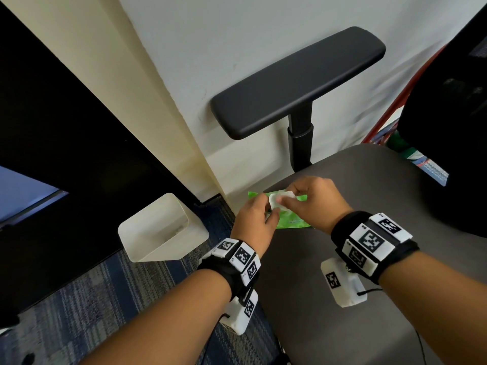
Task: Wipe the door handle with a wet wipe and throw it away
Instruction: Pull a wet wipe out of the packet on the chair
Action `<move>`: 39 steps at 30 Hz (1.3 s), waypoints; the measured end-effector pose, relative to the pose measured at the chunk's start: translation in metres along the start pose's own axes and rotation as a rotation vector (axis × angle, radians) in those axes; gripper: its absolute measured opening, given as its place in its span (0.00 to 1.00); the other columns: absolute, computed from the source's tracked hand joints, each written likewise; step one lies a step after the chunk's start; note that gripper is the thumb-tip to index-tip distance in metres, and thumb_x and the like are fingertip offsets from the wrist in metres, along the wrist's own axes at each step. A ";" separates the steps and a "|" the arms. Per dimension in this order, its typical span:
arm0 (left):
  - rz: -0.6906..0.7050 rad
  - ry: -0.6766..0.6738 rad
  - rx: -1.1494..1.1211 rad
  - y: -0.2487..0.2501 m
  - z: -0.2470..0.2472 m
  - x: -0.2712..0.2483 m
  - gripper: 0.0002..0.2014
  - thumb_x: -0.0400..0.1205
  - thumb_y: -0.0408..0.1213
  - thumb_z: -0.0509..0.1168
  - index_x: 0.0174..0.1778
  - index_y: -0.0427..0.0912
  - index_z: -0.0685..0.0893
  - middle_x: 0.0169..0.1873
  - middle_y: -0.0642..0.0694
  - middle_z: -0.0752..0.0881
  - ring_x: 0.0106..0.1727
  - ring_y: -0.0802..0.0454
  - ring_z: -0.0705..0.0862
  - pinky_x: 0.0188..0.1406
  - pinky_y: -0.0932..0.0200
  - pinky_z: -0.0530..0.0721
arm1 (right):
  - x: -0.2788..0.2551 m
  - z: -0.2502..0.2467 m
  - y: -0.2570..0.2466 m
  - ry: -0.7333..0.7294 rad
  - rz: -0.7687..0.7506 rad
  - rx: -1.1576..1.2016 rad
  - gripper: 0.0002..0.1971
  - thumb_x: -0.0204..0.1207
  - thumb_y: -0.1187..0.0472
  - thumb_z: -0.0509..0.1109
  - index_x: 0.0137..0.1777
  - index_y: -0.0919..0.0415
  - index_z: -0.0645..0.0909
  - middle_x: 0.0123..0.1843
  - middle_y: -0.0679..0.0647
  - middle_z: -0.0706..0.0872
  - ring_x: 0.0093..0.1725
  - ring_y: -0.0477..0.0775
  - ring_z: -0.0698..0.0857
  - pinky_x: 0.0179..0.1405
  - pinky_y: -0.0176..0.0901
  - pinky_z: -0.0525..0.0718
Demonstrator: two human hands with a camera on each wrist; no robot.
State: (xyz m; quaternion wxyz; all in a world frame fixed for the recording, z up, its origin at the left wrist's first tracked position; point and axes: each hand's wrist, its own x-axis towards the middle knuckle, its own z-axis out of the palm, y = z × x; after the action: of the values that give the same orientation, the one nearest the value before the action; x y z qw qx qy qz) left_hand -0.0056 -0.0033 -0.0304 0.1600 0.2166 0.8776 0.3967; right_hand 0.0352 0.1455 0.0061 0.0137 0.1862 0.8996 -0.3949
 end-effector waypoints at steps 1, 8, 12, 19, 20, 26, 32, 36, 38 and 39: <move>-0.008 -0.010 -0.029 0.001 -0.001 0.000 0.08 0.80 0.38 0.66 0.53 0.43 0.78 0.44 0.42 0.85 0.43 0.45 0.85 0.44 0.46 0.86 | -0.001 -0.001 -0.001 -0.015 -0.003 0.009 0.11 0.71 0.52 0.75 0.44 0.60 0.87 0.44 0.53 0.90 0.47 0.51 0.87 0.44 0.41 0.82; 0.062 -0.019 -0.034 0.006 -0.003 -0.001 0.22 0.81 0.32 0.61 0.67 0.60 0.73 0.51 0.46 0.81 0.42 0.51 0.79 0.45 0.53 0.83 | 0.002 0.000 0.004 0.072 -0.154 0.000 0.02 0.73 0.62 0.75 0.42 0.60 0.86 0.44 0.56 0.86 0.43 0.54 0.84 0.46 0.46 0.83; 0.051 -0.029 -0.011 0.003 -0.001 -0.001 0.17 0.81 0.34 0.62 0.64 0.55 0.77 0.53 0.45 0.81 0.46 0.49 0.82 0.48 0.47 0.85 | 0.004 0.003 0.008 0.074 -0.236 -0.069 0.08 0.76 0.59 0.72 0.38 0.62 0.87 0.42 0.56 0.86 0.42 0.59 0.84 0.44 0.55 0.85; 0.064 -0.006 0.015 0.005 -0.001 -0.001 0.17 0.80 0.35 0.64 0.65 0.51 0.78 0.48 0.43 0.80 0.43 0.46 0.82 0.46 0.48 0.84 | -0.005 -0.006 0.000 0.158 -0.427 -0.339 0.02 0.71 0.60 0.74 0.41 0.53 0.89 0.42 0.52 0.84 0.43 0.59 0.80 0.36 0.51 0.78; 0.065 -0.002 0.022 0.005 -0.001 0.000 0.16 0.80 0.35 0.64 0.65 0.50 0.79 0.48 0.43 0.80 0.43 0.45 0.82 0.45 0.48 0.84 | -0.006 -0.008 -0.002 0.172 -0.469 -0.373 0.02 0.70 0.60 0.75 0.41 0.53 0.88 0.41 0.50 0.84 0.42 0.58 0.79 0.36 0.48 0.74; 0.056 0.009 0.004 0.007 -0.001 0.000 0.14 0.79 0.39 0.66 0.61 0.48 0.78 0.47 0.45 0.80 0.42 0.45 0.82 0.42 0.52 0.82 | -0.007 -0.007 -0.004 0.112 -0.547 -0.383 0.06 0.72 0.61 0.67 0.37 0.53 0.84 0.29 0.46 0.84 0.40 0.55 0.80 0.41 0.41 0.65; 0.090 0.001 -0.061 0.007 -0.005 -0.005 0.09 0.81 0.43 0.64 0.55 0.56 0.76 0.47 0.48 0.84 0.46 0.48 0.84 0.43 0.46 0.86 | -0.007 -0.006 0.000 0.109 -0.479 -0.393 0.02 0.72 0.61 0.72 0.40 0.54 0.82 0.31 0.49 0.80 0.40 0.54 0.80 0.43 0.44 0.68; 0.131 0.022 -0.061 0.010 -0.007 -0.007 0.06 0.82 0.42 0.64 0.53 0.50 0.80 0.46 0.52 0.83 0.46 0.51 0.84 0.43 0.47 0.85 | -0.009 -0.004 0.000 0.118 -0.428 -0.344 0.03 0.71 0.59 0.72 0.44 0.54 0.81 0.34 0.47 0.79 0.41 0.53 0.78 0.44 0.49 0.73; 0.140 0.042 -0.045 0.009 -0.006 -0.006 0.05 0.81 0.40 0.65 0.50 0.45 0.82 0.45 0.53 0.82 0.44 0.51 0.83 0.43 0.47 0.85 | -0.010 -0.003 0.002 0.107 -0.402 -0.318 0.07 0.69 0.58 0.72 0.47 0.53 0.80 0.36 0.42 0.76 0.42 0.50 0.74 0.45 0.48 0.70; 0.143 0.042 -0.041 0.008 -0.006 -0.006 0.05 0.81 0.39 0.65 0.50 0.44 0.82 0.45 0.53 0.81 0.44 0.52 0.82 0.43 0.48 0.84 | -0.011 -0.003 0.003 0.093 -0.394 -0.316 0.08 0.68 0.57 0.72 0.47 0.51 0.79 0.37 0.40 0.76 0.42 0.47 0.71 0.45 0.46 0.67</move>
State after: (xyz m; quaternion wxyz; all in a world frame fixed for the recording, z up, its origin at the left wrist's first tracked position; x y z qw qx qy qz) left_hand -0.0015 -0.0050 -0.0195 0.1173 0.2669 0.8547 0.4296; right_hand 0.0469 0.1462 0.0076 -0.0761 0.0210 0.9687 -0.2354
